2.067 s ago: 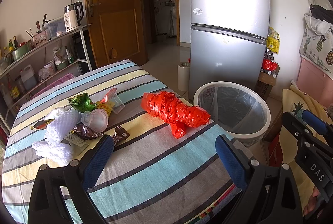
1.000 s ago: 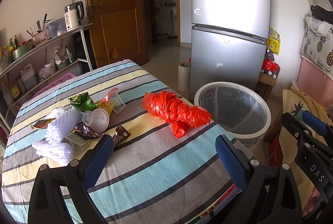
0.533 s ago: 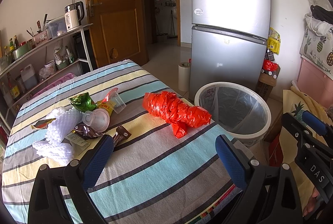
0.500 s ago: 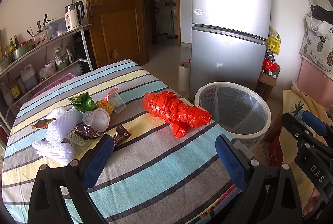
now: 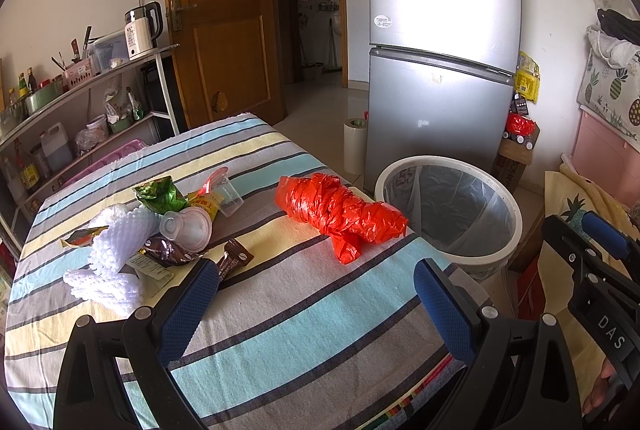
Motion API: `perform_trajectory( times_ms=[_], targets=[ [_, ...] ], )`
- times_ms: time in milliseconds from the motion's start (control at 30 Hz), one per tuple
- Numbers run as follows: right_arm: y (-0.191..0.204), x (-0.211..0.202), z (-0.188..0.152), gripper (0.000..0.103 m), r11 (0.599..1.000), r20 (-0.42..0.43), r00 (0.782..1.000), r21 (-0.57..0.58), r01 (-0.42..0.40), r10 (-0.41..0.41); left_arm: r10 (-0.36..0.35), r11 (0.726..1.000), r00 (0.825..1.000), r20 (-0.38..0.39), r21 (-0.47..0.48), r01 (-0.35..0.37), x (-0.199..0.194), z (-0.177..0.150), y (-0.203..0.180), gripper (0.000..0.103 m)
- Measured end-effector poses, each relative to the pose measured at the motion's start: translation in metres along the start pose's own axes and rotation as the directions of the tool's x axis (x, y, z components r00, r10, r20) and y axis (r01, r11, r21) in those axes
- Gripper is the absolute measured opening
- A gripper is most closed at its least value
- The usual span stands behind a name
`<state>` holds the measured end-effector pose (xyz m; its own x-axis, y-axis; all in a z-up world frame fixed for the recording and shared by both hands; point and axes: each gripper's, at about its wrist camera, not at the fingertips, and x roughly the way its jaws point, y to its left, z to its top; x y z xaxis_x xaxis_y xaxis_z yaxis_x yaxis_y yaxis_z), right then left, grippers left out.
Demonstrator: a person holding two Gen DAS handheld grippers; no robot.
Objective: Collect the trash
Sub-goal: 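Move the right tool to the red plastic bag and close on it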
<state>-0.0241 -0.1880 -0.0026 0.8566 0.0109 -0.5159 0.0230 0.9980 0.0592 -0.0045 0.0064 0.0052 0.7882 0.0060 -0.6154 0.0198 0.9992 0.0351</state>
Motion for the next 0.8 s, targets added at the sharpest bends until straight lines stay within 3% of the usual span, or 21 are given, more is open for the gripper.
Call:
perform_trajectory(
  times_ms=[467, 800],
  targets=[
    [0.001, 0.002, 0.001, 0.064, 1.0, -0.003, 1.0, -0.003, -0.008, 0.008, -0.01, 0.999, 1.0, -0.008, -0.031, 0.01, 0.001, -0.002, 0.014, 0.1],
    [0.029, 0.024, 0.005, 0.064, 0.987, -0.041, 0.99, -0.078, -0.14, 0.138, 0.084, 0.989, 0.996, -0.032, -0.119, -0.087, -0.006, -0.01, 0.069, 0.099]
  ],
)
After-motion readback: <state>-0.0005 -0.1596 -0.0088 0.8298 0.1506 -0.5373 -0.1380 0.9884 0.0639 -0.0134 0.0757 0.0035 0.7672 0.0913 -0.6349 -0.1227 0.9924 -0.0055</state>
